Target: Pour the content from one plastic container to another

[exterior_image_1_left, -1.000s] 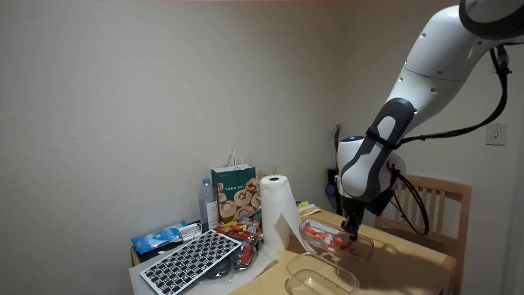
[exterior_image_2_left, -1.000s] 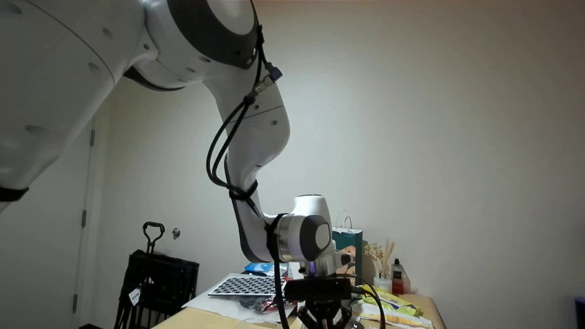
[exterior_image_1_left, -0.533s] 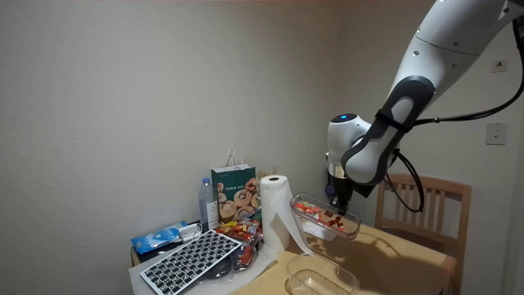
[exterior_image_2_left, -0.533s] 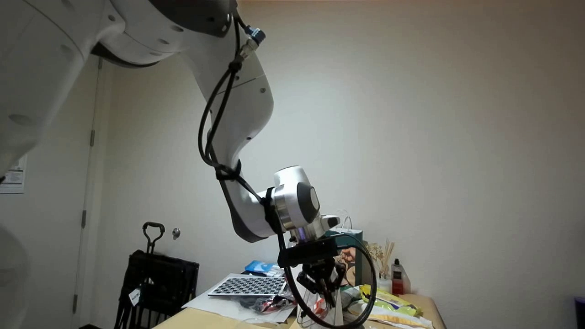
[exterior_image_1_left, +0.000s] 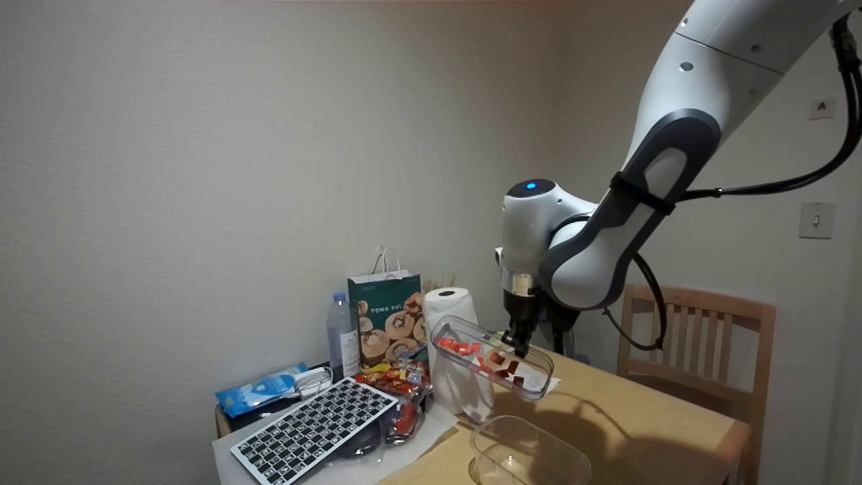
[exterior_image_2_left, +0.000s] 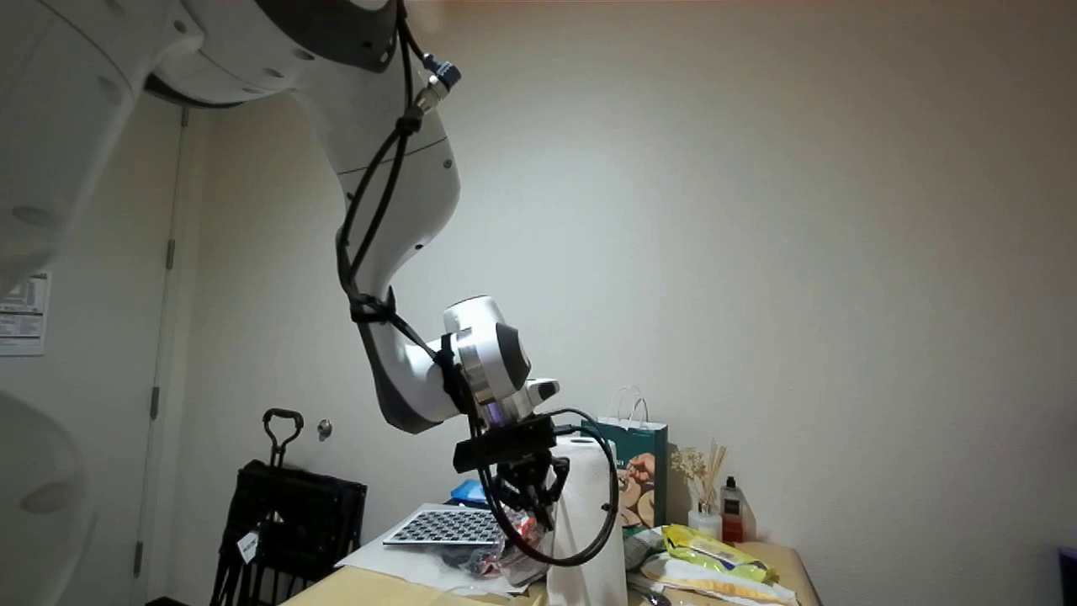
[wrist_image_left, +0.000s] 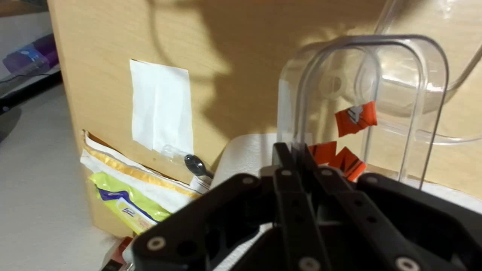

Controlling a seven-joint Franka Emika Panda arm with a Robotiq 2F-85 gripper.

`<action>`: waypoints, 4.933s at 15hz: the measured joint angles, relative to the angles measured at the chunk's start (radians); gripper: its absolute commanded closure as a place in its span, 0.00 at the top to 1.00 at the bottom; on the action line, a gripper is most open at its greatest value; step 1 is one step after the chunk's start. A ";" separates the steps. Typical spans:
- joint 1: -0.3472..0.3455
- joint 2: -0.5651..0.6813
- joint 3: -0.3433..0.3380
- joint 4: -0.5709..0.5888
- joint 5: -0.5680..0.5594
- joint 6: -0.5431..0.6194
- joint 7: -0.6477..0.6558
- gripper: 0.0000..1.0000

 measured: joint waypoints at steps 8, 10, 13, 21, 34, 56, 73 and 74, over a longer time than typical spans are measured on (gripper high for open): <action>-0.014 0.004 0.030 -0.041 0.001 0.025 -0.003 0.06; -0.026 0.019 0.053 -0.040 0.049 0.059 -0.045 0.06; -0.058 0.059 0.108 -0.040 0.174 0.137 -0.153 0.06; -0.172 0.129 0.234 -0.052 0.300 0.429 -0.370 0.06; 0.202 -0.051 -0.115 0.105 0.020 -0.097 -0.038 0.06; -0.101 -0.102 0.181 -0.180 0.321 0.203 -0.405 0.07; -0.034 -0.069 -0.060 -0.187 -0.171 0.603 -0.312 0.07; -0.034 -0.069 -0.060 -0.187 -0.171 0.603 -0.312 0.32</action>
